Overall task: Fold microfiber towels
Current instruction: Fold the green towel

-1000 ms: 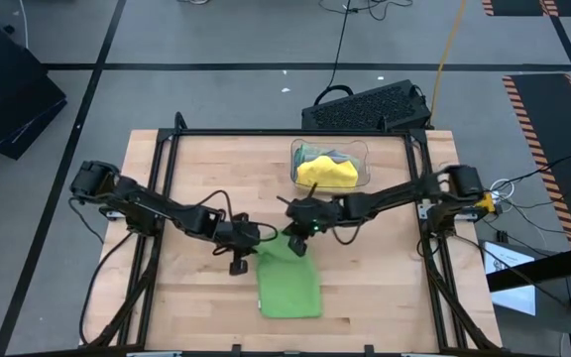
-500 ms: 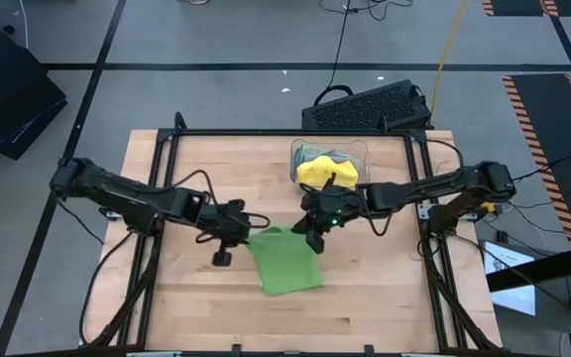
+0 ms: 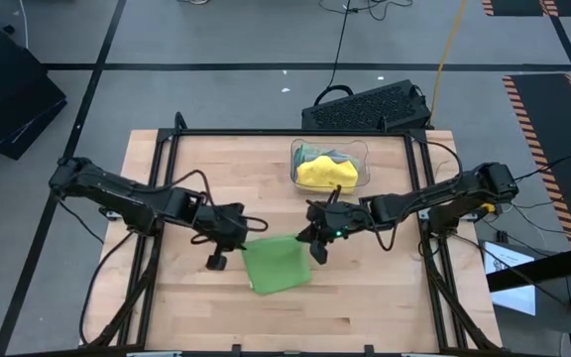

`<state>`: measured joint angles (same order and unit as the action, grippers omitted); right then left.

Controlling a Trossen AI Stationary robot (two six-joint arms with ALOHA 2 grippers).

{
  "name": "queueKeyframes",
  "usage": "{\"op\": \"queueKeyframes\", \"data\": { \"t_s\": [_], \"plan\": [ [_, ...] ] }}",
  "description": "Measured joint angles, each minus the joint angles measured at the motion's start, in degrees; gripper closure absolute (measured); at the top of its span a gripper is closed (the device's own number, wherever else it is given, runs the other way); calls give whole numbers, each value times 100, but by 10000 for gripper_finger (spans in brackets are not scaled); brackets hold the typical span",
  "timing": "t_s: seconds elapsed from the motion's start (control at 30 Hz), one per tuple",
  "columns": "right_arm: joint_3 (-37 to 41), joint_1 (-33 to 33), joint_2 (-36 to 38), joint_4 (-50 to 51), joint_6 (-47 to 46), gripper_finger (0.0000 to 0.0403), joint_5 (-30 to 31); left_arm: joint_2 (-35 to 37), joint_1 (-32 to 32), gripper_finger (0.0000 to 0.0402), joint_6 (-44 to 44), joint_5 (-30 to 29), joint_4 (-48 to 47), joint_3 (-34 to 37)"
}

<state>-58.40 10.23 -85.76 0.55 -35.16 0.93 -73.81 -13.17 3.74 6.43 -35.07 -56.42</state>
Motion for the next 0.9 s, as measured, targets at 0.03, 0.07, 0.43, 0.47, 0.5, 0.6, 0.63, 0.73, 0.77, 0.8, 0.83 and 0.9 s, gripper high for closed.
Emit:
{"op": "queueKeyframes", "data": {
  "t_s": [0.03,0.07,0.43,0.47,0.5,0.6,0.63,0.73,0.77,0.8,0.83,0.9],
  "plan": [
    [47,-23,0,25,43,403,59,-71,0,380,14,-108,34,-9],
    [82,-64,-2,0,113,403,79,-116,-11,379,44,-254,-30,-11],
    [718,-423,-75,-1132,718,403,-104,-409,-56,388,1278,-1366,-245,6],
    [794,-414,-74,-1227,734,403,-181,-446,-87,385,1389,-1378,-127,-9],
    [871,-381,-74,-1349,737,403,-253,-474,-146,384,1491,-1392,-65,-15],
    [1089,-253,-74,-1708,737,403,-436,-583,-335,387,1701,-1417,87,-4],
    [1167,-210,-74,-1794,737,403,-487,-618,-398,391,1742,-1420,186,-11],
    [1417,-112,-74,-1996,700,403,-573,-690,-586,396,1916,-1441,225,-7],
    [1502,-87,-74,-2062,656,403,-588,-748,-617,394,2012,-1452,345,-22],
    [1592,-72,-74,-2172,600,403,-658,-786,-666,391,2081,-1491,344,-17],
    [1678,-60,-76,-2354,567,403,-731,-802,-718,386,2105,-1534,299,8],
    [1842,-24,-107,-2655,520,403,-870,-1022,-760,381,2104,-1572,621,-15]
  ]
}}
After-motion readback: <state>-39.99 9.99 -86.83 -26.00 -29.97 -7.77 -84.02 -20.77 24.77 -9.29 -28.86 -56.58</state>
